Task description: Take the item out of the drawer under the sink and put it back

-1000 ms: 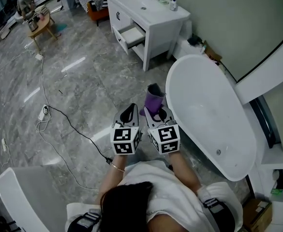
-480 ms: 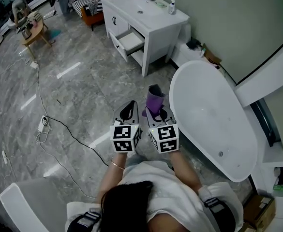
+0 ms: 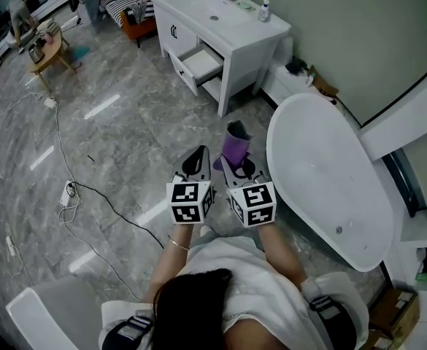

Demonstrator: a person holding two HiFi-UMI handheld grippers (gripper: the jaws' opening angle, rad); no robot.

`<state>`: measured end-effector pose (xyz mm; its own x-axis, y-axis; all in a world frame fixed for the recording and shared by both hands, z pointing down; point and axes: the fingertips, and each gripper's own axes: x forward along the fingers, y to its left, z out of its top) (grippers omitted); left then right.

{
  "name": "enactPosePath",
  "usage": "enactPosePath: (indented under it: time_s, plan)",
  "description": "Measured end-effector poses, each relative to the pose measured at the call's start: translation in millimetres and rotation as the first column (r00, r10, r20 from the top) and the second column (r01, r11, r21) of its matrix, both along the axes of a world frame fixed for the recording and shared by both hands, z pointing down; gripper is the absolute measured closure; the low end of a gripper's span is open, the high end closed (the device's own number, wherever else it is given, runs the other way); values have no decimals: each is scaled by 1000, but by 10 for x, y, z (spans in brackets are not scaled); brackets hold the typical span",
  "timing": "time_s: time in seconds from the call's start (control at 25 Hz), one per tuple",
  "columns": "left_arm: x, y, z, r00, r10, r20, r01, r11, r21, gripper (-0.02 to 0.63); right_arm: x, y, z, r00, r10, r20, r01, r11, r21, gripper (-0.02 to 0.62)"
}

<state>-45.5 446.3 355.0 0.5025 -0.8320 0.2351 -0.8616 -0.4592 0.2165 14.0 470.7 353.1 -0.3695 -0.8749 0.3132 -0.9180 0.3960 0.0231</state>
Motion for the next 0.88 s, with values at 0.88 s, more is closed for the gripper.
enactPosePath:
  time_s: [0.88]
  plan:
    - [43,-401,148,1000,-22,-10,22,1000,-20,603,105,-442,104,999,17,32,-16,1000,-5,488]
